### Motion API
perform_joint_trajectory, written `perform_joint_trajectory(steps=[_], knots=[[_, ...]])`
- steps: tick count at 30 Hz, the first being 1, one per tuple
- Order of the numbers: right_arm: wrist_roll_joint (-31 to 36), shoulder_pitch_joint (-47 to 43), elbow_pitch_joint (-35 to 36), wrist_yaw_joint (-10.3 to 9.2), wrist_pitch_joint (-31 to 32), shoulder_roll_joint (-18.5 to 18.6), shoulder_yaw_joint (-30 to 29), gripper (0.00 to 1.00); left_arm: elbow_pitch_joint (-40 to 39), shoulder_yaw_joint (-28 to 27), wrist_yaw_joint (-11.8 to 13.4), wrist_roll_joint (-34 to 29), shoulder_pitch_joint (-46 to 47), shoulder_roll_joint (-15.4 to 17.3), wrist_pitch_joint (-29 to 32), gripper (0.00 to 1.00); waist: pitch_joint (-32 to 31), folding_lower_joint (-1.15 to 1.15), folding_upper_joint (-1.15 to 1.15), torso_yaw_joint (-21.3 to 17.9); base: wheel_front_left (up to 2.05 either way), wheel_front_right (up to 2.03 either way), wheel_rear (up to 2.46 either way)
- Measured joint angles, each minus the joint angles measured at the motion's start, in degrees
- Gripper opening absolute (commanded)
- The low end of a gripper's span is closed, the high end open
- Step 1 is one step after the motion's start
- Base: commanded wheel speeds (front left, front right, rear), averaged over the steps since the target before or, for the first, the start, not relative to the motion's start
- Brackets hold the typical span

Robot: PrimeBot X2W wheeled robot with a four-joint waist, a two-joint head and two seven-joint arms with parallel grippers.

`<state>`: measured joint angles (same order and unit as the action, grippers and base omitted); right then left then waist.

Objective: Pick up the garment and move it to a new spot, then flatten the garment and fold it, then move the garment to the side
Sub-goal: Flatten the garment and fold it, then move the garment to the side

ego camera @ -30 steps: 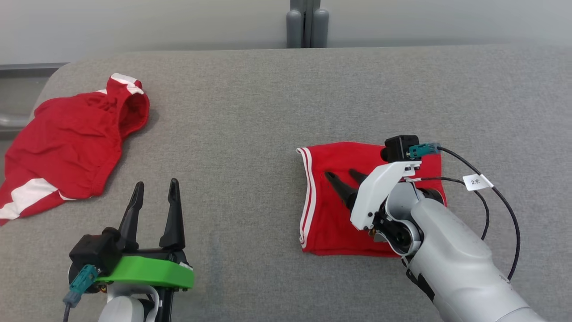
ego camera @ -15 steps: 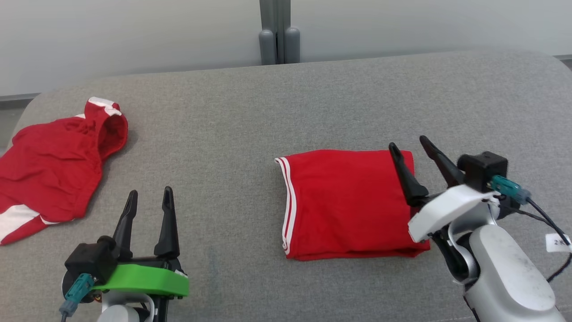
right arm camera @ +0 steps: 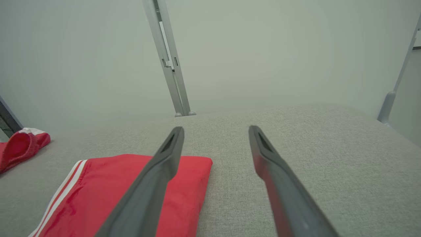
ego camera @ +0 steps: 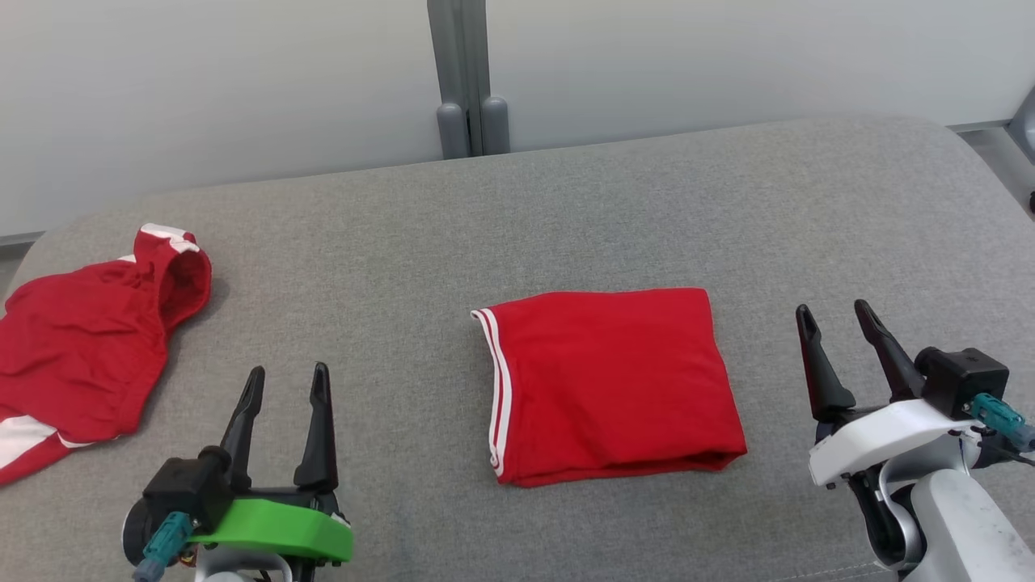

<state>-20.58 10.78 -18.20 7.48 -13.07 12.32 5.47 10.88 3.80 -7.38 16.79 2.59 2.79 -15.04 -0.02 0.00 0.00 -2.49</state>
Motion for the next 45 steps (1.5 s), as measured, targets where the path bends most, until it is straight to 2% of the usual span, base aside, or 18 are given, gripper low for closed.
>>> perform_joint_trajectory(steps=[11,23,26,29,30,32,37,45], knots=[[-3.5,0.0,-4.8,0.0,-0.6,0.4,2.0,1.0,2.1,-0.6,0.0,-0.7,-2.1,0.0,0.0,1.0,-1.1,0.0,0.0,-0.2,0.0,0.0,0.0],[-4.0,0.4,-6.2,0.0,-0.4,-1.2,1.0,1.0,2.1,-0.8,0.0,-1.5,-2.2,0.0,0.0,1.0,0.0,0.0,0.0,0.7,0.0,0.0,0.0],[-3.4,0.6,-5.8,0.0,0.1,-1.0,2.9,1.0,2.1,-1.0,0.0,-1.7,-2.2,0.0,0.0,1.0,0.1,0.0,0.0,0.9,0.0,0.0,0.0],[-4.1,3.2,-5.6,0.01,3.9,-0.8,4.5,1.0,1.7,-1.5,0.0,-1.8,-2.2,0.0,0.0,1.0,0.5,0.0,0.0,0.9,0.0,0.0,0.0],[-5.5,5.6,-6.4,0.0,9.5,-0.9,5.2,1.0,1.2,-1.9,0.0,-1.9,-2.2,0.0,0.0,1.0,0.9,0.0,0.0,1.0,0.0,0.0,0.0],[-6.1,7.5,-7.7,0.0,15.1,-1.0,5.8,1.0,0.9,-1.8,0.0,-1.9,-2.2,0.1,0.0,1.0,1.4,0.0,0.0,1.3,0.0,0.0,0.0],[-4.6,11.6,-13.9,0.01,26.3,-1.9,1.6,1.0,0.4,-0.6,0.0,-2.0,-1.1,0.1,0.0,1.0,2.5,0.0,0.0,3.5,0.0,0.0,0.0],[-0.5,13.6,-21.5,0.0,33.6,-6.2,-7.5,1.0,-0.6,0.2,0.0,-1.5,0.8,0.1,0.0,1.0,4.6,0.0,0.0,8.4,0.0,0.0,0.0]])
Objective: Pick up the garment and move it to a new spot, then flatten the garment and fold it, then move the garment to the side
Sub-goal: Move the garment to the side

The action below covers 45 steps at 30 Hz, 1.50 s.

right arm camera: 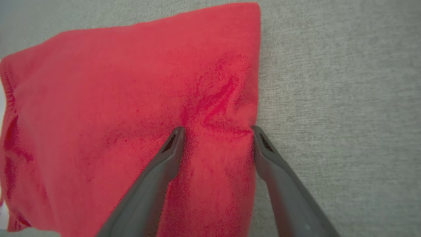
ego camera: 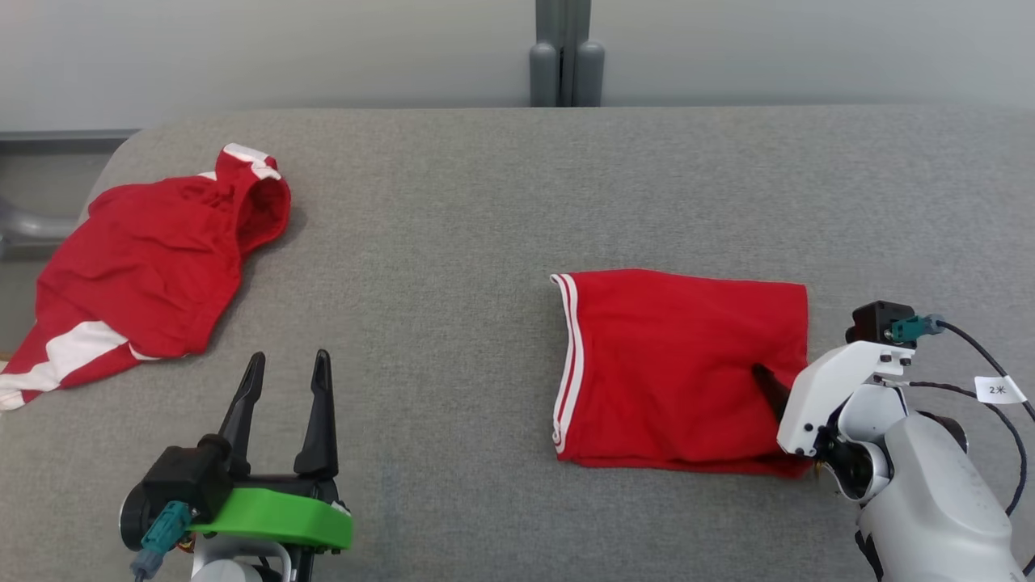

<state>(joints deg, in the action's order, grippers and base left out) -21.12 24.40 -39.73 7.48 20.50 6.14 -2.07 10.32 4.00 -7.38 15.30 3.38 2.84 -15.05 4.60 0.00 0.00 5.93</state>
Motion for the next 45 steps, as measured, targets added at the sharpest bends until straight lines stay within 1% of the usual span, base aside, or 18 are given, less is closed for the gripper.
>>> perform_joint_trajectory(steps=[3,6,7,8,9,10,13,16,18,21,24,26,28,32,35,38,41,45], knots=[[1.1,0.9,-1.5,0.0,2.0,-0.9,-1.4,1.0,-0.2,0.0,0.0,0.4,0.5,0.0,0.0,1.0,1.3,0.0,0.0,1.5,0.0,0.0,0.0],[4.3,2.1,-3.1,0.09,5.1,-1.0,-3.0,1.0,-0.7,0.0,0.0,0.9,0.8,0.0,0.0,1.0,2.8,0.0,0.0,2.7,0.0,0.0,0.0],[5.4,2.7,-3.4,0.09,6.5,-1.0,-3.3,0.96,-0.9,0.0,0.0,1.0,0.9,0.0,0.0,1.0,3.3,0.0,0.0,3.0,0.0,0.0,0.0],[6.8,3.1,-3.5,0.09,7.8,-1.0,-3.4,0.71,-1.1,0.0,0.0,1.2,1.1,0.0,0.0,1.0,3.9,0.0,0.0,3.3,0.0,0.0,0.0],[8.0,3.5,-3.3,0.08,8.7,-1.0,-3.3,0.24,-1.4,-0.1,0.0,1.2,1.3,0.0,0.0,1.0,4.4,0.0,0.0,3.5,0.0,0.0,0.0],[8.6,3.8,-2.9,0.08,9.3,-0.9,-3.0,0.0,-1.5,-0.2,0.0,1.2,1.4,0.0,0.0,1.0,4.9,0.0,0.0,3.6,0.0,0.0,0.0],[11.4,4.3,-0.7,0.08,11.5,0.1,-0.6,0.0,-2.0,-0.1,0.0,1.4,2.0,0.0,0.0,1.0,6.3,0.0,0.0,3.6,0.0,0.0,0.0],[12.5,4.4,1.9,0.09,13.0,1.6,3.1,0.0,-2.4,0.1,0.0,1.4,2.6,0.0,0.0,1.0,7.1,0.0,0.0,2.8,0.0,0.0,0.0],[12.6,4.4,4.0,0.15,14.1,3.2,6.8,0.0,-2.7,0.1,0.0,1.4,2.9,0.0,0.0,1.0,7.5,0.0,0.0,1.9,0.0,0.0,0.0],[12.3,5.2,7.3,0.21,15.0,6.7,13.7,0.0,-3.6,0.1,0.0,1.2,3.4,0.0,0.0,1.0,8.0,0.0,0.0,0.2,0.0,0.0,0.0],[11.1,7.2,10.3,0.15,15.1,12.1,20.5,0.0,-5.2,-0.1,0.0,-0.1,4.1,0.0,0.0,1.0,8.8,0.0,0.0,-2.0,0.0,0.0,0.0],[10.0,9.7,12.1,0.08,14.1,15.9,24.2,0.0,-6.7,-0.3,0.0,-0.7,5.0,0.0,0.0,1.0,9.5,0.0,0.0,-3.7,0.0,0.0,0.0],[8.6,12.5,13.4,0.07,12.1,18.3,27.5,0.0,-8.1,-0.1,0.0,-1.3,6.0,0.3,0.0,1.0,10.3,0.0,0.0,-5.5,0.0,0.0,0.0],[6.7,18.1,12.7,0.09,6.5,21.5,31.7,0.0,-10.4,1.2,0.0,-1.9,8.0,2.7,-0.1,1.0,12.3,0.0,0.0,-9.6,0.0,0.0,0.0],[6.6,21.7,9.2,0.08,1.4,22.8,32.6,0.0,-11.9,2.8,0.0,-2.1,9.1,4.4,-0.1,1.0,13.9,0.0,0.0,-12.7,0.0,0.0,0.0],[7.0,24.5,4.5,0.08,-3.8,23.4,31.4,0.0,-13.2,4.4,0.0,-2.1,10.0,5.8,-0.1,1.0,15.7,0.0,0.0,-15.7,0.0,0.0,0.0],[8.7,26.2,-0.7,0.08,-8.7,24.2,28.3,0.0,-13.8,7.2,0.0,-1.6,11.2,6.9,-0.1,1.0,18.1,-0.01,0.0,-17.8,0.0,0.0,0.0],[11.7,28.4,-7.0,0.08,-14.9,24.6,21.7,0.0,-15.5,9.9,0.0,-1.3,13.1,8.5,-0.1,1.0,21.6,-0.01,0.0,-19.8,0.0,0.0,0.0]])
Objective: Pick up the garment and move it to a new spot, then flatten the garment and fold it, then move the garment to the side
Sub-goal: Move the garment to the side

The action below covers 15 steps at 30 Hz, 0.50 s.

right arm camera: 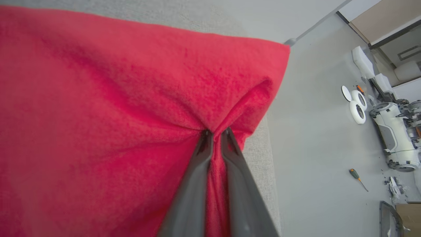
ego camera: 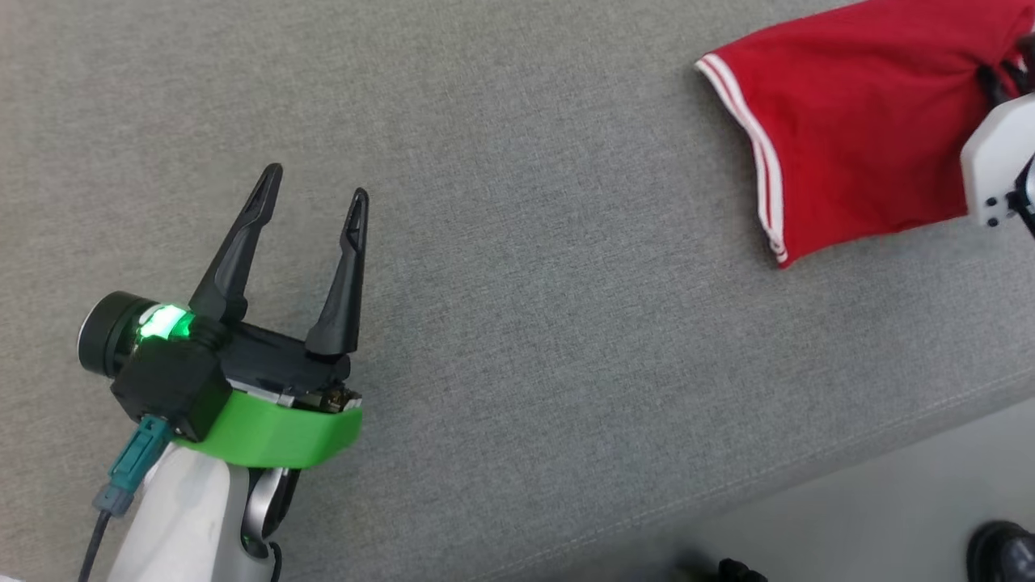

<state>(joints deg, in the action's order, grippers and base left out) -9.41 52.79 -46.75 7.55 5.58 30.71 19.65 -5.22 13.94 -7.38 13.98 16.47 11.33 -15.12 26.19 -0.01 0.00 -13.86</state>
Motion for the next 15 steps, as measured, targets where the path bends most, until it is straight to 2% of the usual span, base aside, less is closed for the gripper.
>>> perform_joint_trajectory(steps=[5,9,10,11,15], knots=[[5.4,2.5,-5.0,0.0,-5.1,-0.5,-6.8,0.0,-1.5,1.6,0.0,0.0,0.6,1.9,0.0,1.0,3.9,0.0,0.0,-1.3,0.0,0.0,0.0],[10.4,3.8,-7.4,0.0,-9.3,-0.7,-11.4,0.0,-2.1,1.5,0.0,0.3,0.9,1.9,0.0,1.0,6.6,0.0,0.0,-1.6,0.0,0.0,0.0],[11.9,3.8,-7.9,0.0,-10.3,-0.7,-12.4,0.29,-2.1,1.5,0.0,0.4,0.9,1.9,0.0,1.0,7.1,0.0,0.0,-1.5,0.0,0.0,0.0],[13.3,3.8,-8.7,0.0,-10.6,-0.7,-13.9,1.0,-2.0,1.4,0.0,0.5,0.9,1.8,0.0,1.0,7.3,0.0,0.0,-1.2,0.0,0.0,0.0],[16.0,3.3,-9.6,0.0,-13.3,-1.7,-20.9,1.0,-1.2,0.0,0.0,1.1,0.9,-0.1,0.0,1.0,7.1,0.0,0.0,-0.2,0.0,0.0,0.0]])
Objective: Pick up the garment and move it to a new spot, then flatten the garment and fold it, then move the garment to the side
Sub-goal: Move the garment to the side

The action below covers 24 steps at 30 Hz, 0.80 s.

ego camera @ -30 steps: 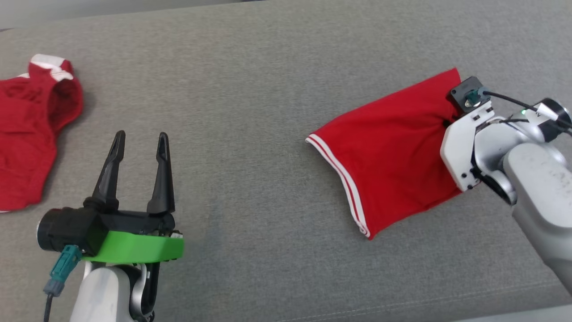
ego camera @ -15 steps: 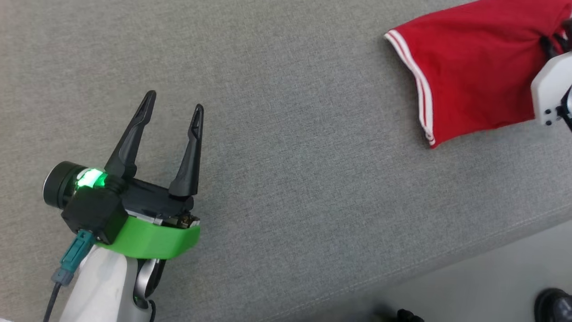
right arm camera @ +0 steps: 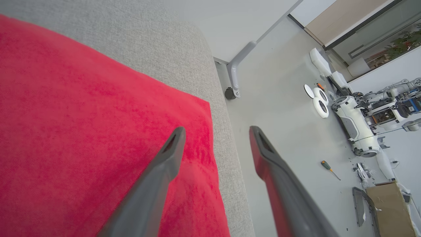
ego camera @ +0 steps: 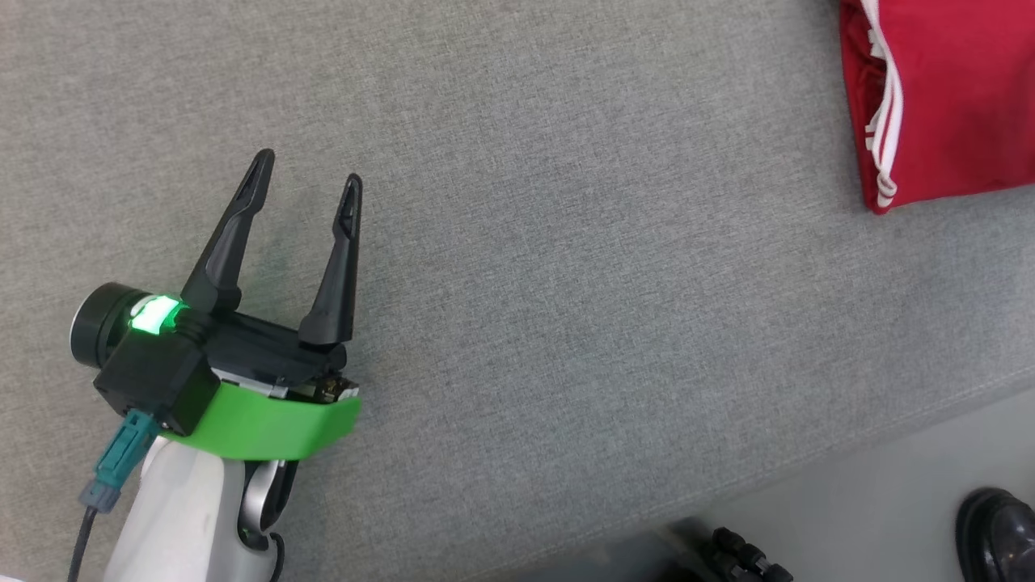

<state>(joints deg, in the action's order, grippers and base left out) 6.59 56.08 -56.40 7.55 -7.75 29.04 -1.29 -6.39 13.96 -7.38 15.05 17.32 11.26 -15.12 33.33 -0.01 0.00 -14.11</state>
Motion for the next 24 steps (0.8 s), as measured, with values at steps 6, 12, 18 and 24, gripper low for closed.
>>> perform_joint_trajectory(steps=[6,12,18,24], knots=[[-0.5,-5.9,3.1,-0.01,-5.7,-5.2,-7.1,1.0,4.8,-4.2,0.0,0.0,-2.1,-4.0,0.0,1.0,-3.6,0.01,0.0,1.1,0.0,0.0,0.0],[-10.9,-15.2,12.5,-0.01,-7.1,-12.7,-7.1,1.0,10.5,-9.6,0.5,-1.1,-5.1,-6.5,0.0,1.0,-10.0,0.01,0.0,2.5,0.0,0.0,0.0],[-22.7,-29.2,26.5,-0.02,-7.3,-16.6,-2.7,1.0,16.5,-12.2,0.6,-0.9,-7.9,-7.9,0.0,1.0,-16.8,0.01,0.0,4.6,0.0,0.0,0.0],[-24.6,-40.2,33.9,-0.05,-7.2,-19.7,-0.4,1.0,19.7,-12.8,0.8,-0.5,-11.1,-8.3,0.0,1.0,-23.5,0.01,0.0,7.0,0.0,0.0,0.0]])
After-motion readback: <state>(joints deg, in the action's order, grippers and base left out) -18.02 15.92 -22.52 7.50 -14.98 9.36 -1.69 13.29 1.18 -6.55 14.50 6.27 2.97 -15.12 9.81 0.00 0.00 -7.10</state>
